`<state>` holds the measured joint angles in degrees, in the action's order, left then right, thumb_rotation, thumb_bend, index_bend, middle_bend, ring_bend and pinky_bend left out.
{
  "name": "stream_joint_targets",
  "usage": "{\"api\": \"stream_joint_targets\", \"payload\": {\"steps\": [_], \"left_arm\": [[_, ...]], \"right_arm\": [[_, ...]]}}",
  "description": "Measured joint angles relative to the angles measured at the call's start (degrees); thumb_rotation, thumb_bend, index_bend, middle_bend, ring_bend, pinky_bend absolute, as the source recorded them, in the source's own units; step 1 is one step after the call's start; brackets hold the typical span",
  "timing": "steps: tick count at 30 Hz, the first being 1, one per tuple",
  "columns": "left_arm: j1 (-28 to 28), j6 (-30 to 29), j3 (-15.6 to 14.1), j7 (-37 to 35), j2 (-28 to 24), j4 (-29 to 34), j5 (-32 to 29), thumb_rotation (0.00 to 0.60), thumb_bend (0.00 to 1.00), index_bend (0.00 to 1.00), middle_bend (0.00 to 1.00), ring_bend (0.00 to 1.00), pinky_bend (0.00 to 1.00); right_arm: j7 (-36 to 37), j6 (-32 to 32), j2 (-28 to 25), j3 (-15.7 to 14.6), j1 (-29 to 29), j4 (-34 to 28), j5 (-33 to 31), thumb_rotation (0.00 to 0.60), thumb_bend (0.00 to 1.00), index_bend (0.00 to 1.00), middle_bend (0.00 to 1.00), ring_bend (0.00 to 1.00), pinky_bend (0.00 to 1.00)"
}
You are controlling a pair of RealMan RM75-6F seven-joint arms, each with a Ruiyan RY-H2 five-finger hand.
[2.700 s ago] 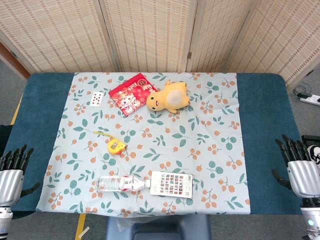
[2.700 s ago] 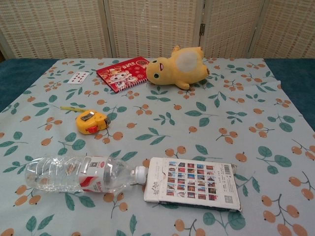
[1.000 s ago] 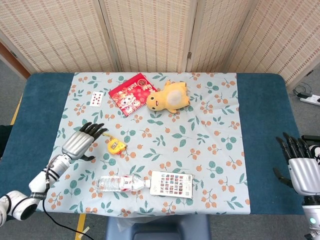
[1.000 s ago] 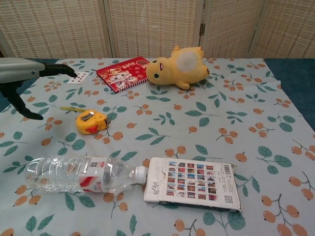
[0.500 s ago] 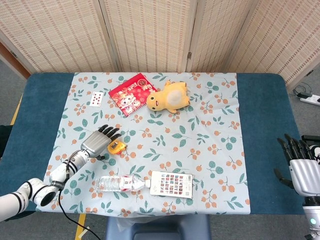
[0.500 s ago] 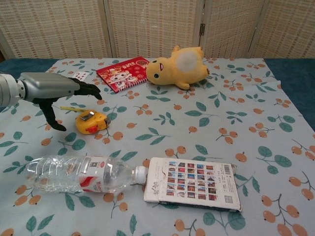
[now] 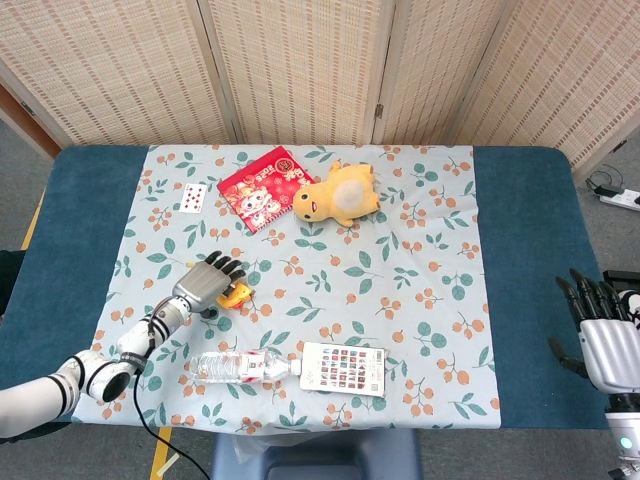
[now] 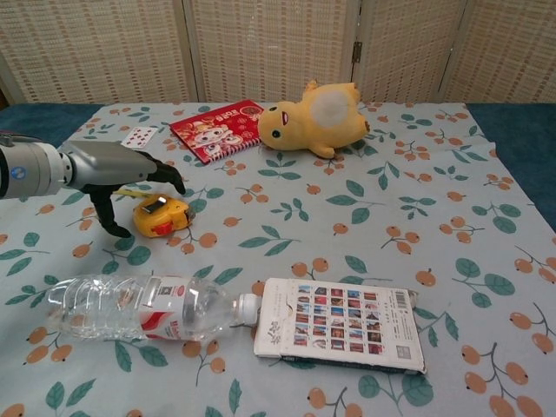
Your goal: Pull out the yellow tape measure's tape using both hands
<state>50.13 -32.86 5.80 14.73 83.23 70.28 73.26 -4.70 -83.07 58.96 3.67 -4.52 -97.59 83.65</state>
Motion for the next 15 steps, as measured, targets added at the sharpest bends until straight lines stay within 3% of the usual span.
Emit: {"api": "stream_joint_targets", "payload": {"steps": [15], "left_arm": [[-0.03, -1.51, -1.41, 3.43, -0.51, 1.67, -6.51, 0.600, 0.29, 0.29, 0.24, 0.24, 0.00]], "right_arm": [[0.80, 0.05, 0.02, 0.05, -0.04, 0.58, 0.26, 0.600, 0.36, 0.00, 0.00, 0.00, 0.00]]}}
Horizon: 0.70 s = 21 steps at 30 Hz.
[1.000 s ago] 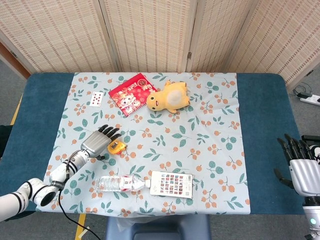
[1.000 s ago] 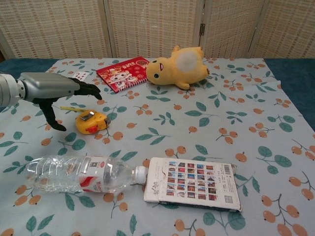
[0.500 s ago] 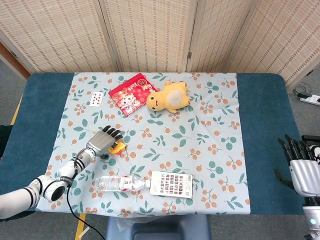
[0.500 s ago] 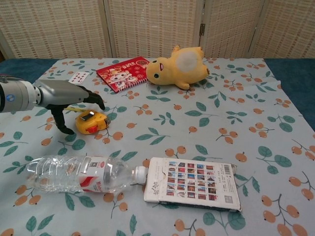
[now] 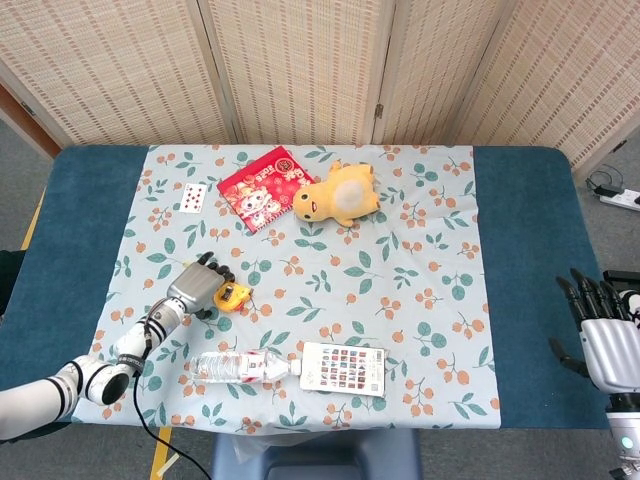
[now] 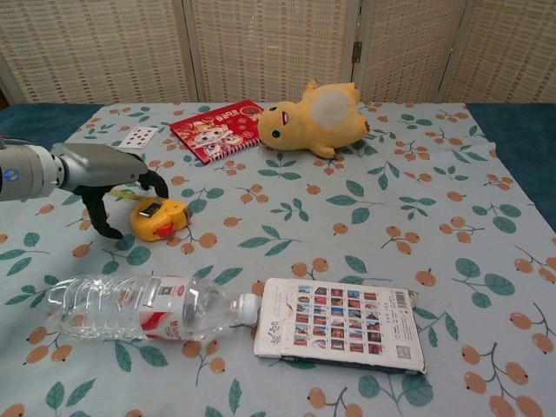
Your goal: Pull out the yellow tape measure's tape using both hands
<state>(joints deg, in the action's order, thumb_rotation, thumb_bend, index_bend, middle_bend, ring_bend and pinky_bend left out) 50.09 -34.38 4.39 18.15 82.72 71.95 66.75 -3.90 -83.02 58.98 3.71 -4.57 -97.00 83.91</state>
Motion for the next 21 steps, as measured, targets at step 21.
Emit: {"api": "stream_joint_targets", "payload": {"steps": [21], "left_arm": [[-0.21, -3.70, -0.62, -1.17, 3.27, -1.72, -0.51, 0.600, 0.29, 0.46, 0.39, 0.36, 0.03]], "right_arm": [[1.19, 0.46, 0.03, 0.09, 0.04, 1.05, -0.50, 0.600, 0.36, 0.00, 0.00, 0.00, 0.00]]}}
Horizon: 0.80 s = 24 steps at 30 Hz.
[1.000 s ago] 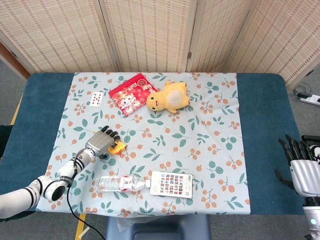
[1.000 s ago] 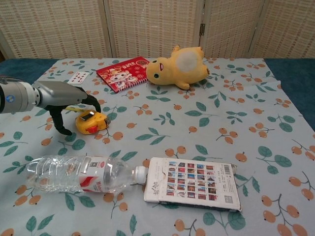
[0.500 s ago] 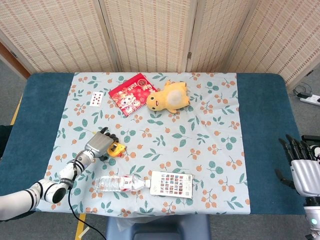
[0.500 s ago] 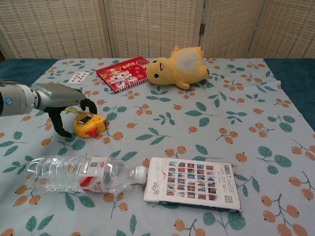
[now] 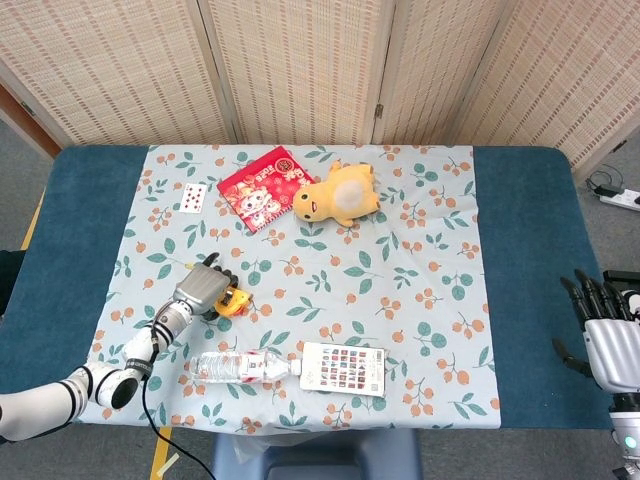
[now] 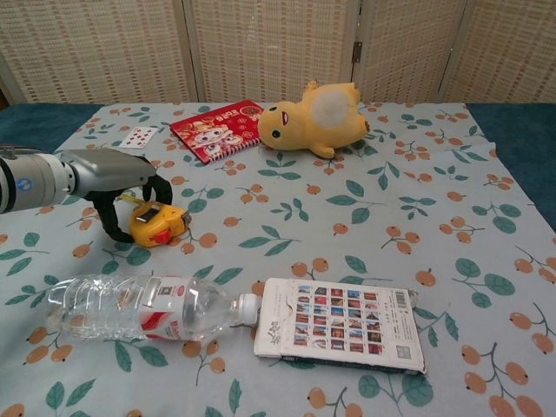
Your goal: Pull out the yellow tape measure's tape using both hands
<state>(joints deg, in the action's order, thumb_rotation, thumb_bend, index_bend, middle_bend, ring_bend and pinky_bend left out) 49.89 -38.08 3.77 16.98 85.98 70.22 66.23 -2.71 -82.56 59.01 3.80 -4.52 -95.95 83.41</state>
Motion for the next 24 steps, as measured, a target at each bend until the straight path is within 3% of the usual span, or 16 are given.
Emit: {"api": "stream_joint_targets", "payload": {"steps": [10, 18, 24], "left_arm": [[-1.88, -3.78, 1.17, -8.41, 0.58, 0.13, 3.25, 0.600, 0.29, 0.55, 0.47, 0.44, 0.07], [-3.58, -10.41, 3.69, -14.70, -0.38, 4.76, 6.44, 0.600, 0.30, 0.55, 0.47, 0.44, 0.07], [-4.18, -13.26, 5.06, -14.88, -1.39, 10.46, 7.44, 0.600, 0.30, 0.55, 0.48, 0.45, 0.06]], "right_arm": [[1.31, -1.40, 0.52, 0.51, -0.79, 0.27, 3.11, 0.600, 0.35, 0.00, 0.02, 0.04, 0.00], [3.06, -0.42, 1.54, 1.99, -5.07, -1.18, 7.69, 0.600, 0.35, 0.14, 0.05, 0.03, 0.00], [2.91, 5.45, 3.02, 3.28, -10.83, -4.16, 9.63, 0.600, 0.36, 0.26, 0.02, 0.00, 0.00]]}}
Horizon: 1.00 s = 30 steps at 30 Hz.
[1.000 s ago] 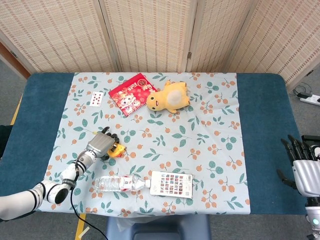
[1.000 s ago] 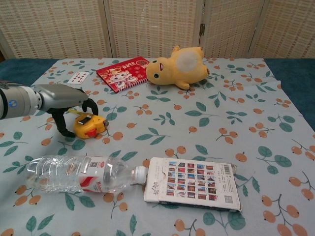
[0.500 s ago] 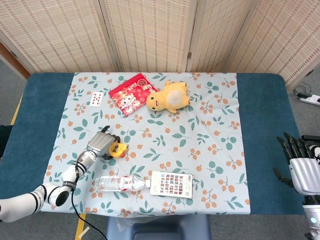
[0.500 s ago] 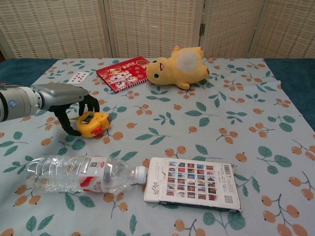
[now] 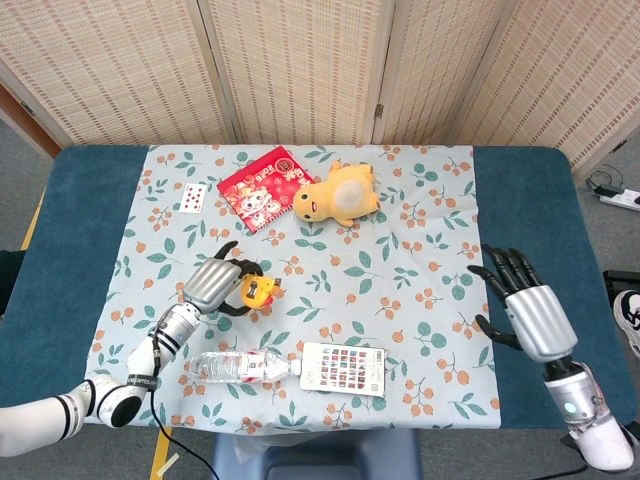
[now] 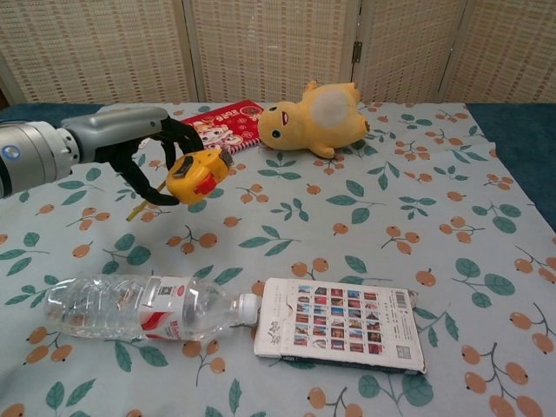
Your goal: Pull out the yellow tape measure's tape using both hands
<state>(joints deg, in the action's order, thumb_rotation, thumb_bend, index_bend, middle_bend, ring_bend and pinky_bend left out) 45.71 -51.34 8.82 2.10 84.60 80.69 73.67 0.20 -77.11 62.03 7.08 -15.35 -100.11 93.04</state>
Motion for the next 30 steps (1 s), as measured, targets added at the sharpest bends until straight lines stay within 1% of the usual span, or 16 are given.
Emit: {"api": "stream_joint_targets", "payload": {"steps": [5, 7, 13, 21, 24, 30], "left_arm": [[0.05, -1.54, 1.11, 3.36, -0.53, 5.64, -0.67, 0.600, 0.30, 0.55, 0.48, 0.45, 0.06], [0.28, -2.09, 1.75, 5.23, -0.55, 7.74, -1.39, 0.600, 0.30, 0.55, 0.48, 0.45, 0.06], [1.26, -3.69, 3.25, 9.91, 0.59, 11.09, -3.28, 0.600, 0.30, 0.55, 0.48, 0.45, 0.06], [2.57, -5.27, 3.96, 13.67, 3.85, 11.27, -4.43, 0.600, 0.30, 0.56, 0.49, 0.46, 0.06], [2.84, -5.47, 3.88, 14.26, 4.71, 10.75, -4.72, 0.600, 0.30, 0.56, 0.49, 0.46, 0.06], [2.75, -6.51, 3.71, 14.69, 5.34, 10.69, -4.58, 0.600, 0.30, 0.56, 0.49, 0.46, 0.06]], "right_arm": [[-0.53, 6.34, 1.80, 1.56, -4.90, -3.12, -1.25, 0.600, 0.36, 0.32, 0.00, 0.00, 0.00], [-0.65, 9.33, 2.74, 2.51, -7.14, -4.29, -3.23, 0.600, 0.36, 0.35, 0.00, 0.00, 0.00], [-2.67, 16.23, 6.61, 5.31, -13.15, -5.96, -10.69, 0.600, 0.35, 0.36, 0.00, 0.00, 0.00], [-3.11, 22.25, 11.85, 7.79, -19.42, -5.69, -18.69, 0.600, 0.35, 0.39, 0.00, 0.00, 0.00], [-3.80, 23.17, 13.68, 8.27, -21.16, -5.11, -20.39, 0.600, 0.35, 0.40, 0.00, 0.00, 0.00], [-4.99, 23.79, 15.42, 8.71, -23.20, -4.28, -23.13, 0.600, 0.35, 0.41, 0.00, 0.00, 0.00]]}}
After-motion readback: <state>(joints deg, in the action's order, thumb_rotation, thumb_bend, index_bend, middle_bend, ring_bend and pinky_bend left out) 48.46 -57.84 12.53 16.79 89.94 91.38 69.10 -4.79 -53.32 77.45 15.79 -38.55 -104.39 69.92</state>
